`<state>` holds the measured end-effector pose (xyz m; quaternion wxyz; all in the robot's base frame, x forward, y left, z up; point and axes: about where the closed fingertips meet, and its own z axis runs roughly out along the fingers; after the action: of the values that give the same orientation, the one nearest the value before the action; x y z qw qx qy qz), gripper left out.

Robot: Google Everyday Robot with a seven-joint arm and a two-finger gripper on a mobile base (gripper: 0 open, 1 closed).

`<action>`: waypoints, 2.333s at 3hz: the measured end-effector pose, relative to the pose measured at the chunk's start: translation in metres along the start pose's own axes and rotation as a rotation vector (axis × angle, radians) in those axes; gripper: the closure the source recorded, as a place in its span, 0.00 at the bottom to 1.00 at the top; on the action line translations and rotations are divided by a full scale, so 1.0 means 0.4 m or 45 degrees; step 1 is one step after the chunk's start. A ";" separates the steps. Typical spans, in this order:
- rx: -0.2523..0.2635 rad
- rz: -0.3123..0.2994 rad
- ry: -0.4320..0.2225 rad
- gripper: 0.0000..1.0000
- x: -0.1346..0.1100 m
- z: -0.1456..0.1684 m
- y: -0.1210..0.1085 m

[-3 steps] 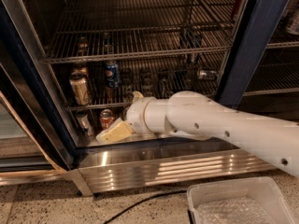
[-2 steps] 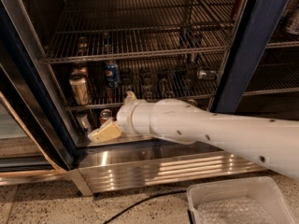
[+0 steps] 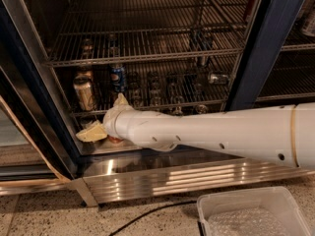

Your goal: Pick orange can from middle shelf of fridge

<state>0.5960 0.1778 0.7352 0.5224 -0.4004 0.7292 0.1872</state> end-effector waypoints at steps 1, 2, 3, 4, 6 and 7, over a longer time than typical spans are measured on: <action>0.000 0.000 0.000 0.00 0.000 0.000 0.000; 0.038 0.021 -0.035 0.00 -0.005 0.022 0.004; 0.113 0.047 -0.072 0.00 -0.012 0.049 -0.002; 0.193 0.074 -0.110 0.00 -0.019 0.072 -0.005; 0.283 0.094 -0.220 0.00 -0.059 0.104 -0.029; 0.301 0.093 -0.289 0.00 -0.093 0.137 -0.041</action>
Offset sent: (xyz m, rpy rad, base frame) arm 0.0128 0.0185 -0.0069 0.0761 -0.0430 -0.0856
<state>0.6474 0.2201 0.7505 0.6377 -0.2857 0.6965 0.1629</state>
